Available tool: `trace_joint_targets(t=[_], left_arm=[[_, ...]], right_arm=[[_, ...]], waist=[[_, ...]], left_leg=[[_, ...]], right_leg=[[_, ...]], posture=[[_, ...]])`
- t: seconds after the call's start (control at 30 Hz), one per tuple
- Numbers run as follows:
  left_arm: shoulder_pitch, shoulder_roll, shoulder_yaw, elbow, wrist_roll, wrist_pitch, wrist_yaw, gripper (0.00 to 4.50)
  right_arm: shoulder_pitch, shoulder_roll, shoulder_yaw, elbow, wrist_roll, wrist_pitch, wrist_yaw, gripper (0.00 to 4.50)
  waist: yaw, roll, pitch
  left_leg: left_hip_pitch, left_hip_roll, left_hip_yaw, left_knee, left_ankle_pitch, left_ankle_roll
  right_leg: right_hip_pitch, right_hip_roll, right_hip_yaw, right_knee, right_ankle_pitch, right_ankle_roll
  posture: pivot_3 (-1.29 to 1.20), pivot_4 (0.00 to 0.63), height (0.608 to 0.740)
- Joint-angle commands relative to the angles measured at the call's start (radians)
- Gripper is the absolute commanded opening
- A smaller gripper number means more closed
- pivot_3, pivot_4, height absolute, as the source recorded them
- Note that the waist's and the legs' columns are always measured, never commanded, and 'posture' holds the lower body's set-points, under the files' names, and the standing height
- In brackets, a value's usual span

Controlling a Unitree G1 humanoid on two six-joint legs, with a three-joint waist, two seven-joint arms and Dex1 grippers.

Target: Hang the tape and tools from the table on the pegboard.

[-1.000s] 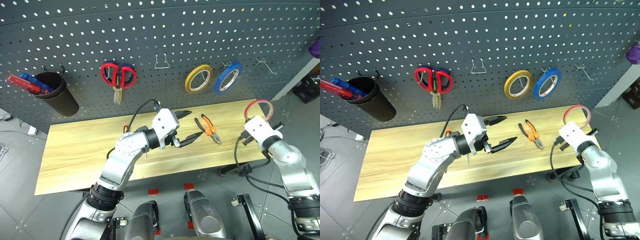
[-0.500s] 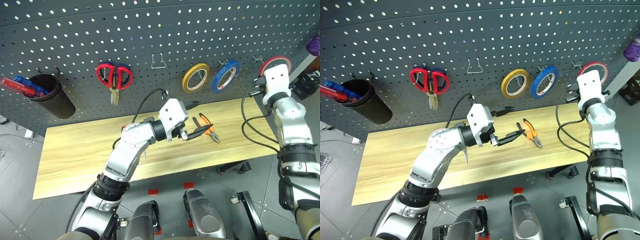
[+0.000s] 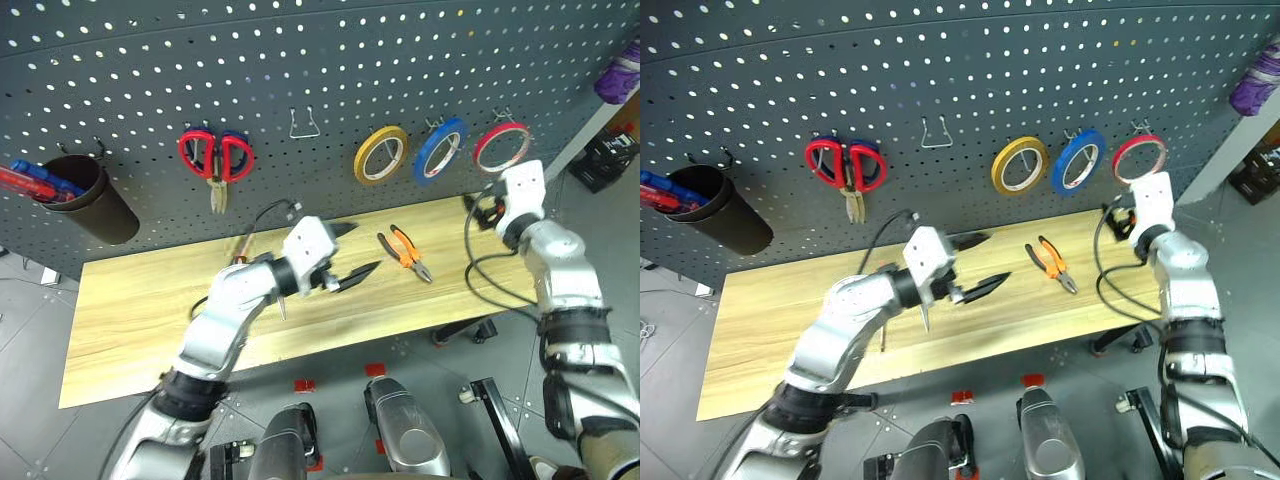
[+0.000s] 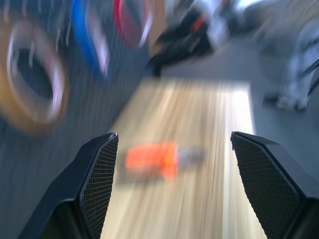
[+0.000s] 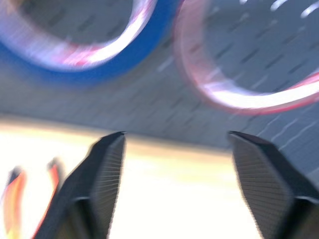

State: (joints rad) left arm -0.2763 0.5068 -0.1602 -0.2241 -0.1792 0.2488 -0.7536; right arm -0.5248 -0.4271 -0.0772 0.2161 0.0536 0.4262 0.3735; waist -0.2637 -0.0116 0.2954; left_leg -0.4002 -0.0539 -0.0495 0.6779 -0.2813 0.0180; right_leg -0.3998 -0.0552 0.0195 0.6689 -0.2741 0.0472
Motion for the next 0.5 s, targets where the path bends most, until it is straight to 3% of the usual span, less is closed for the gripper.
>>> trace_joint_targets(t=[0.03,0.2,0.5], left_arm=[[0.054,0.071,0.052,0.007,0.025,-0.062,-0.027,3.82],[0.084,0.144,0.116,0.085,0.028,-0.105,-0.041,3.82],[0.102,0.153,0.13,0.077,0.019,-0.112,-0.049,3.82]], right_arm=[[0.031,0.057,0.075,-0.168,-0.033,0.189,-0.061,4.47],[-0.063,0.153,0.202,-0.081,-0.088,0.385,-0.098,4.47],[-0.277,0.192,0.269,0.35,-0.14,0.244,-0.083,4.47]], waist=[[0.002,0.0,0.0],[0.01,0.0,0.0],[0.01,0.0,0.0]], left_leg=[[-0.002,-0.001,0.001,0.001,0.0,0.0],[-0.002,-0.003,0.003,0.002,0.0,0.0],[-0.002,-0.006,0.003,0.001,0.0,0.0]], right_leg=[[-0.004,-0.001,0.001,0.005,0.0,0.0],[-0.007,-0.003,0.004,0.008,0.0,0.0],[-0.008,-0.005,0.002,0.008,0.0,-0.001]], posture=[[-0.39,0.274,0.74],[-0.37,0.269,0.74],[-0.35,0.26,0.74]])
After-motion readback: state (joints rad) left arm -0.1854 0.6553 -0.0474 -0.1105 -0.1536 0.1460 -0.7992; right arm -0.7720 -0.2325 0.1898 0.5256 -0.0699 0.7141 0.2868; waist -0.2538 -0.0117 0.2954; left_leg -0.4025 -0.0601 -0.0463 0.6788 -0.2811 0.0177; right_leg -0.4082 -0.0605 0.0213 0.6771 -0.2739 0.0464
